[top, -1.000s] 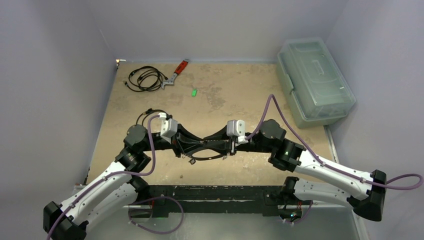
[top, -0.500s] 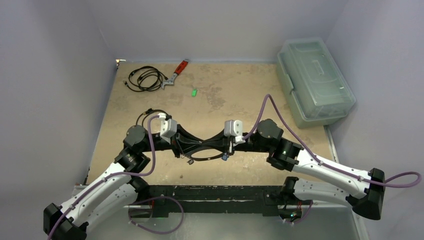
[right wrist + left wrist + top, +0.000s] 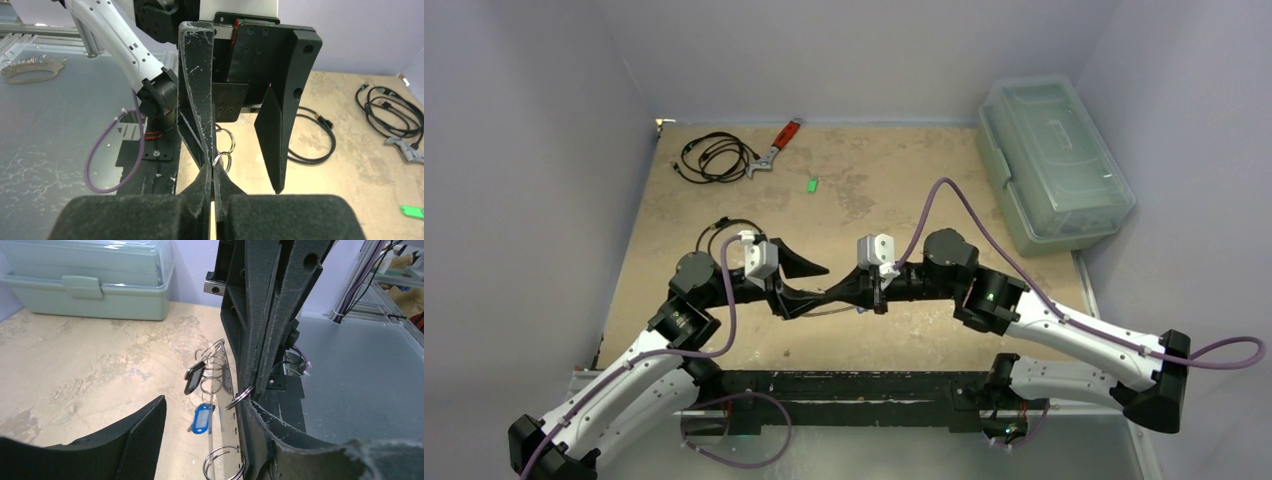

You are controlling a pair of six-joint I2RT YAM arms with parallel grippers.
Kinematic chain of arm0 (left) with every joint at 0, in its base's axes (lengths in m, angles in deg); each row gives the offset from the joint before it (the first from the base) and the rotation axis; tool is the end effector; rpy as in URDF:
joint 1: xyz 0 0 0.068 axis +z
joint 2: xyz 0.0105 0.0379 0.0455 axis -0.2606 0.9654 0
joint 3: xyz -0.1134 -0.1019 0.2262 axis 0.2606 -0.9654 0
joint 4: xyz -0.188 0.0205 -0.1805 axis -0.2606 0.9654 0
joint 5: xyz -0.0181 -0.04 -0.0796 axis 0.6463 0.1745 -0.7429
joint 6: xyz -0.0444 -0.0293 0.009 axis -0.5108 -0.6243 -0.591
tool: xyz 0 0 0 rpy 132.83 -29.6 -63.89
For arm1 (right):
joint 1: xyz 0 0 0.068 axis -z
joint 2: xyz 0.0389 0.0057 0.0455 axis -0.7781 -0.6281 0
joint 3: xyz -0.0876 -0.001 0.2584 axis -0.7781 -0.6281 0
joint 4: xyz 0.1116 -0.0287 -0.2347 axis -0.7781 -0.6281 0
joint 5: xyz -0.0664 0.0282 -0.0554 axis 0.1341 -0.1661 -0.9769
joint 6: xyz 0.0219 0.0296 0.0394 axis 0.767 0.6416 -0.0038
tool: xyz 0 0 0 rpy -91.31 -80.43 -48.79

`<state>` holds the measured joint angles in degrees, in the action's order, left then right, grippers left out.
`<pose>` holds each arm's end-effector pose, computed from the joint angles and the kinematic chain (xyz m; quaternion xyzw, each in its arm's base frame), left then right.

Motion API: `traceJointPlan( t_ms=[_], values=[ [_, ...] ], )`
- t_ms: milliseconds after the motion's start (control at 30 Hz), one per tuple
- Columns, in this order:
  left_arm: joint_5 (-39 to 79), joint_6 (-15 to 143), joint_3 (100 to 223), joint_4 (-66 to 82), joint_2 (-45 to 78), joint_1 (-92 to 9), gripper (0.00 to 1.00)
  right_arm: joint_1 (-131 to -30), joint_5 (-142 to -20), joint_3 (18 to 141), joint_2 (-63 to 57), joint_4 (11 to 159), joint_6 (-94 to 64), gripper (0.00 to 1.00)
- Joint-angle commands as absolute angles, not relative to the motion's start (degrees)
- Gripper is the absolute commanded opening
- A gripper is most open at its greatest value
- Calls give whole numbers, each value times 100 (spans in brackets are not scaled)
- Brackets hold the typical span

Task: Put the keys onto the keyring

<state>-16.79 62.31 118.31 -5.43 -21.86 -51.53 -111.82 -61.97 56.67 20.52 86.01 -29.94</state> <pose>0.1129 -0.1146 0.3117 0.4050 0.5375 -0.5183 0.5277 0.1001 0.2115 0.3664 -0.5340 0.4996 0.4465 0.5156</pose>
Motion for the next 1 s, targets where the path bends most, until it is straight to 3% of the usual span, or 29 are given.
traceJointPlan(
  t_ms=[0, 200, 633, 833, 967],
  values=[
    [-1807, 6651, 12010, -467, -2265, -5189, 53, -11169, -6429, 6029, 2008, 8303, -2794, 0],
    [-1752, 6901, 12009, -296, -2225, -5192, 43, -11173, -6448, 6419, 1930, 7869, -2396, 0],
    [-1716, 7014, 12019, -198, -2114, -5200, 33, -11165, -6461, 7157, 1450, 7164, -1300, 0],
    [-1586, 7091, 12044, -122, -2108, -5201, 8, -11164, -6725, 7420, 1285, 6782, -1039, 0],
    [-1495, 7142, 12060, -64, -2132, -5202, 0, -11164, -6846, 7514, 1239, 6634, -815, 0]
  ],
)
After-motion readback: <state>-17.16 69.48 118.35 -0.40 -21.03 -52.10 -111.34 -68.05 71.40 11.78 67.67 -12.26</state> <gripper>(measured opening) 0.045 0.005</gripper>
